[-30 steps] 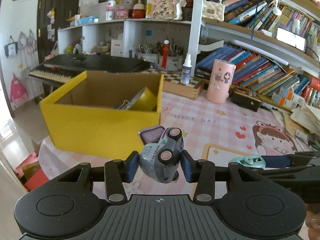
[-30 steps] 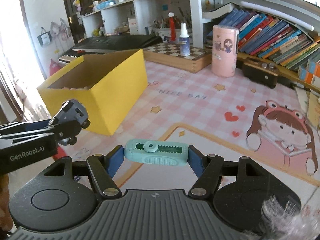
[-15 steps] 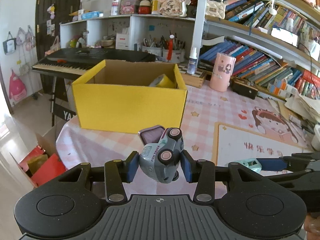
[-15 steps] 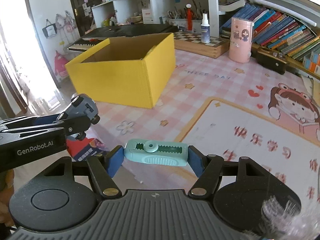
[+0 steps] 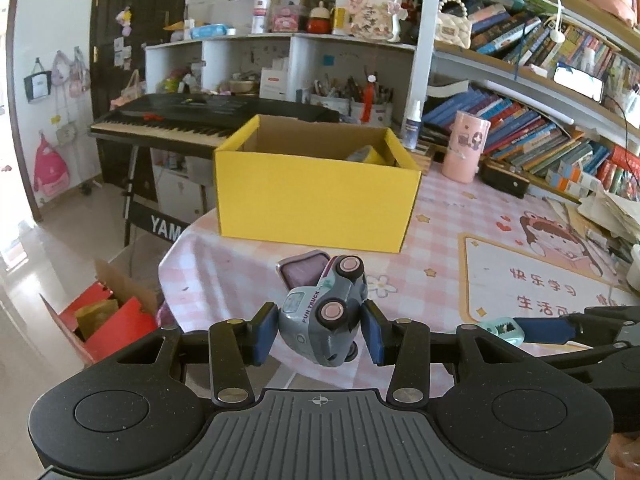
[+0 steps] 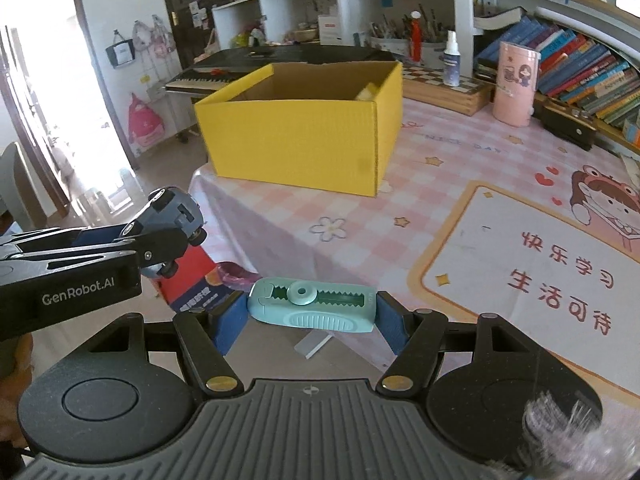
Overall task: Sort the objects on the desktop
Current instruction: 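Carry the toy car with the left tool while the right tool carries the stapler to the yellow box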
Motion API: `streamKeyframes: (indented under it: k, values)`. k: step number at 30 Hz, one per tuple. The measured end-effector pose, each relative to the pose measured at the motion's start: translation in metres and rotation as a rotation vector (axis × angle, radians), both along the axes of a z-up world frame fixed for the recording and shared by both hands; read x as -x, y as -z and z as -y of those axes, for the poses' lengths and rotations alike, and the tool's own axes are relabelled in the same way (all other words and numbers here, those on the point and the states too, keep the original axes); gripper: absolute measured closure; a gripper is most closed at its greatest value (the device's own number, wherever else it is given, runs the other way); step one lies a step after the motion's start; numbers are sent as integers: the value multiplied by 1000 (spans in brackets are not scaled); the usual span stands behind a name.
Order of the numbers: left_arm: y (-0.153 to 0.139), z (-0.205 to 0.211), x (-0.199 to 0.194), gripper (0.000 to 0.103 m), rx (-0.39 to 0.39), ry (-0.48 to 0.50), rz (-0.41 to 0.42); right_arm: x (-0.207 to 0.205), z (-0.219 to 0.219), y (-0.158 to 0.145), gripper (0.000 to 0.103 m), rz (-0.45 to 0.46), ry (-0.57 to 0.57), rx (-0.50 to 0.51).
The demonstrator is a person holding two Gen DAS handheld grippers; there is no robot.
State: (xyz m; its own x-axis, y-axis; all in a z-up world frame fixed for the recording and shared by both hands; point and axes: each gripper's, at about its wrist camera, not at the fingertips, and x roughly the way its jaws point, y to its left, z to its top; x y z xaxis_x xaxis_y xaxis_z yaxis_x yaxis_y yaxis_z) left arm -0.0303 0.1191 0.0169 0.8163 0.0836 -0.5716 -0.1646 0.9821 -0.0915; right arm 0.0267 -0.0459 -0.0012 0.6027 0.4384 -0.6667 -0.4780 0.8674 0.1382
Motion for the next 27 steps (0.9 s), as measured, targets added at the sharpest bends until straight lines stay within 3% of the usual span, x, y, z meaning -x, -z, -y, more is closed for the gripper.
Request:
streamKeyframes:
  k: [17,27]
  values:
    - [-1,-26,-3,60,22,-13,16,1,-36,-9,36,61,-56,52]
    - [-10,-47,-33,60,11,-78,46,-36,-50,-17,36,112,-67,38]
